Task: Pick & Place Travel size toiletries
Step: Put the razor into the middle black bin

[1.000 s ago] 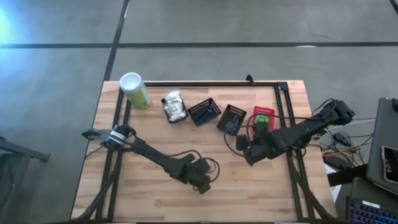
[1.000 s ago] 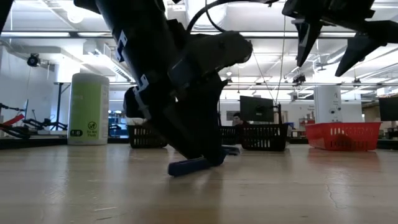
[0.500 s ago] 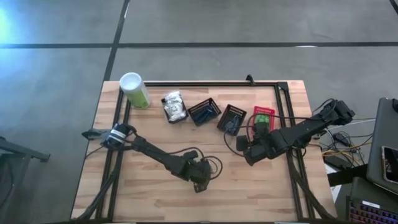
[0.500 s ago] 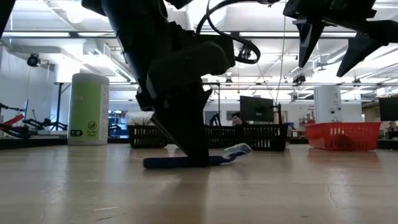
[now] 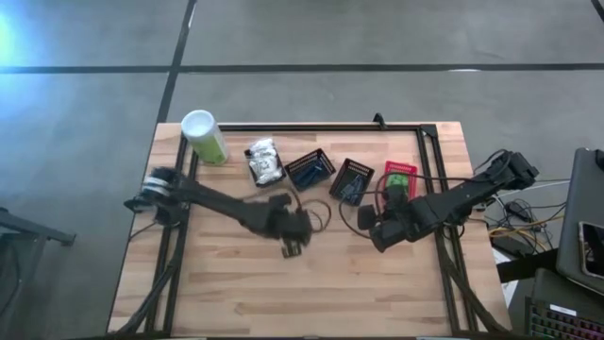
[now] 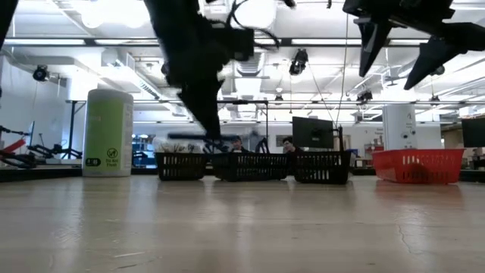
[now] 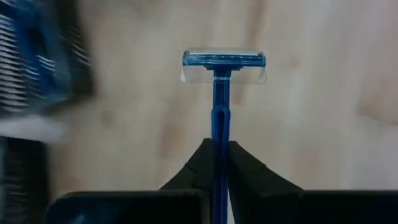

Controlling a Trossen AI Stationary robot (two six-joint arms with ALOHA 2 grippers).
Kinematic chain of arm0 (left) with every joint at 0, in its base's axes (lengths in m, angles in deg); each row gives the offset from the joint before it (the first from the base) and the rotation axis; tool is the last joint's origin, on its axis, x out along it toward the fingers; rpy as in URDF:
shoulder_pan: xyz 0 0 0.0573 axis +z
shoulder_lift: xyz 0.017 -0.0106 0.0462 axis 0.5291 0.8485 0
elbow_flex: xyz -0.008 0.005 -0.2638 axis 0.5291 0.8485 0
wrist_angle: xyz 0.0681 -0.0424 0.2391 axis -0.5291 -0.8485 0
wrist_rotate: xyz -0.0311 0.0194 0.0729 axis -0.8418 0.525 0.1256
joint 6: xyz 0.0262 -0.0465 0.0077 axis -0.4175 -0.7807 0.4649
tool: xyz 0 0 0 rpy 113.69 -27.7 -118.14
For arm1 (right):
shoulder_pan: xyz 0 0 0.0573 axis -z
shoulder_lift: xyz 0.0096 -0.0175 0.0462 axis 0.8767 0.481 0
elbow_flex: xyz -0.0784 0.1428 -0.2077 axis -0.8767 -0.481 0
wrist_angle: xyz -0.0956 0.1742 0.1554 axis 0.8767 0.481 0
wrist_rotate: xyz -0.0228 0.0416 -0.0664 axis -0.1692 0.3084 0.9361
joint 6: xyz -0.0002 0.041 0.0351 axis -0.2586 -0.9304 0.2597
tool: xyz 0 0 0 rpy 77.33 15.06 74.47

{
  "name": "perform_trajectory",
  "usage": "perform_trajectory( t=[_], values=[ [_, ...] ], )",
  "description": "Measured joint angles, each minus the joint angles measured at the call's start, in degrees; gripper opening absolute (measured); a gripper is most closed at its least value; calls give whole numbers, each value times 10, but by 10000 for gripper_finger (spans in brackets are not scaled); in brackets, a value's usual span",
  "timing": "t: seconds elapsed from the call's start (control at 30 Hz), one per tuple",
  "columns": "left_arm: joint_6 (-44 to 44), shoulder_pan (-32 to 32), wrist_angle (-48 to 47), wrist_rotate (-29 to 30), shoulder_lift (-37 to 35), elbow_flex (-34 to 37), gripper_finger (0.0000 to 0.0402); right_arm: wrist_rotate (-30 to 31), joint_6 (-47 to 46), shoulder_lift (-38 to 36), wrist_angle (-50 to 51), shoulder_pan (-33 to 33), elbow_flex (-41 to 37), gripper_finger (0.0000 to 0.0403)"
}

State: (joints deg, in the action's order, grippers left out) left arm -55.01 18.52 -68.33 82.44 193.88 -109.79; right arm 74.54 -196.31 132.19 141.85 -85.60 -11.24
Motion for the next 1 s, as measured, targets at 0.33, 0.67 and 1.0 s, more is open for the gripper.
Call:
perform_trajectory(
  t=[0.33, 0.67, 1.0],
  values=[
    [112, 225, 62, -83, -118, 49, 24, 44, 3, -8, -20, -2, 12, 364],
    [114, 315, 168, -197, -77, 41, 24, 55, -14, -11, -50, -1, 13, 364],
    [143, 316, 193, -163, 3, 10, 37, 55, -49, -7, -73, -1, 13, 363]
  ],
)
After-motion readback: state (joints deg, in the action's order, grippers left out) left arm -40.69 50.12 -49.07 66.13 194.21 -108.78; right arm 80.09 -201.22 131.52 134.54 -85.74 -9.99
